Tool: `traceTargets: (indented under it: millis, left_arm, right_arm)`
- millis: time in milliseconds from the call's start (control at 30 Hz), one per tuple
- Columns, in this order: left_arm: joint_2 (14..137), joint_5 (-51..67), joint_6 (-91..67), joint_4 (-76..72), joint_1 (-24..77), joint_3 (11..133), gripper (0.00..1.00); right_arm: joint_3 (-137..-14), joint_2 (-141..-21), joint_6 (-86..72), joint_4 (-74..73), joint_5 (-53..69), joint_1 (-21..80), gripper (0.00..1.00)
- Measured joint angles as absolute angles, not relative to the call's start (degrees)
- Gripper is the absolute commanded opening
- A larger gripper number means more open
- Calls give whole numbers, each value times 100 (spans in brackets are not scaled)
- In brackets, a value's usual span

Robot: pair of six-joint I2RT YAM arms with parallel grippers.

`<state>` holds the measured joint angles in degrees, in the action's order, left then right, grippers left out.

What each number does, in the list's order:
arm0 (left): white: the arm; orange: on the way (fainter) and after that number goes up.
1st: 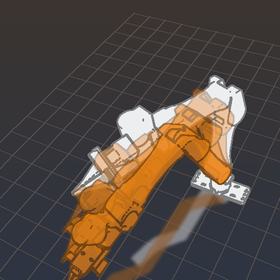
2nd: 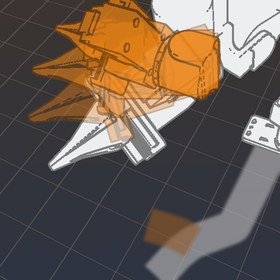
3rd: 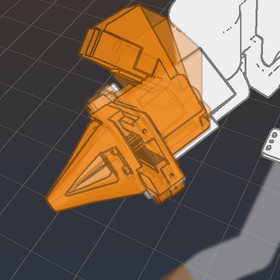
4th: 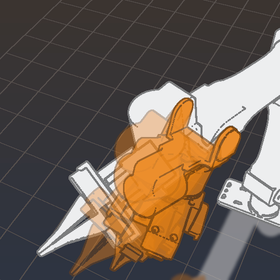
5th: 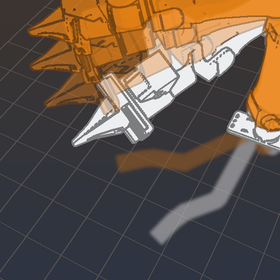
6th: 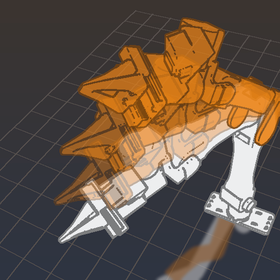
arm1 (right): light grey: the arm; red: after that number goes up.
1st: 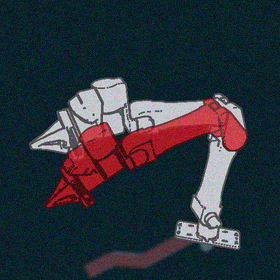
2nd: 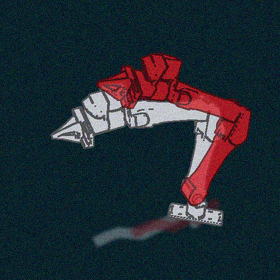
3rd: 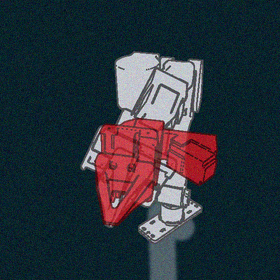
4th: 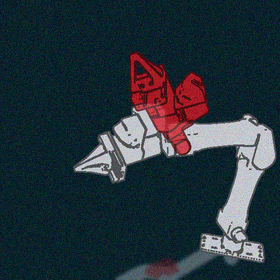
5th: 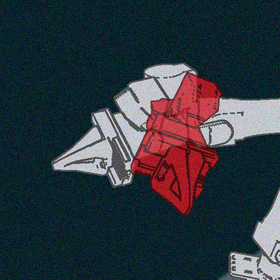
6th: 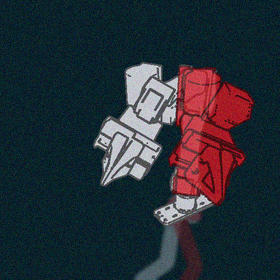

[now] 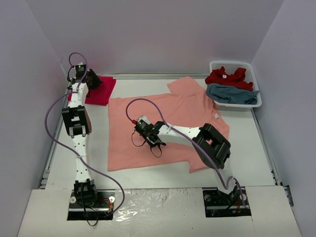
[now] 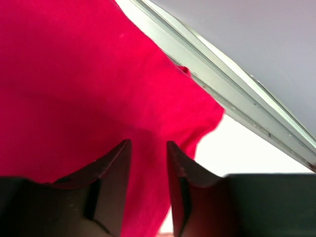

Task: Fold and stack the t-shirts
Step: Flatten out the tshirt, then grap the side of the flattened tshirt closest away from the robot with both arms

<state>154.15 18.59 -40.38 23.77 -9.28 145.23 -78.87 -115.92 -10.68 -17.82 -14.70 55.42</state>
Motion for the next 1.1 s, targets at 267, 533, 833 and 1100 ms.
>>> traceTargets:
  millis: [267, 533, 833, 1100]
  left_arm:
    - [13561, 1863, -4058, 2233, -821, 13109, 45]
    - [10659, 1702, -4012, 1643, -281, 10575, 48]
    - [7317, 1109, -3787, 1516, 784, 7907, 48]
    - [5214, 506, -3747, 1809, 932, 6141, 49]
  right_arm:
    - [-7900, -11570, -1109, -1837, -1463, 5645, 0]
    - [-7946, -11312, -1076, -1933, -1568, 5673, 0]
    - [-8206, -11142, -1022, -1957, -1719, 5673, 0]
    - [-8423, -11124, -1024, -1979, -1406, 5979, 0]
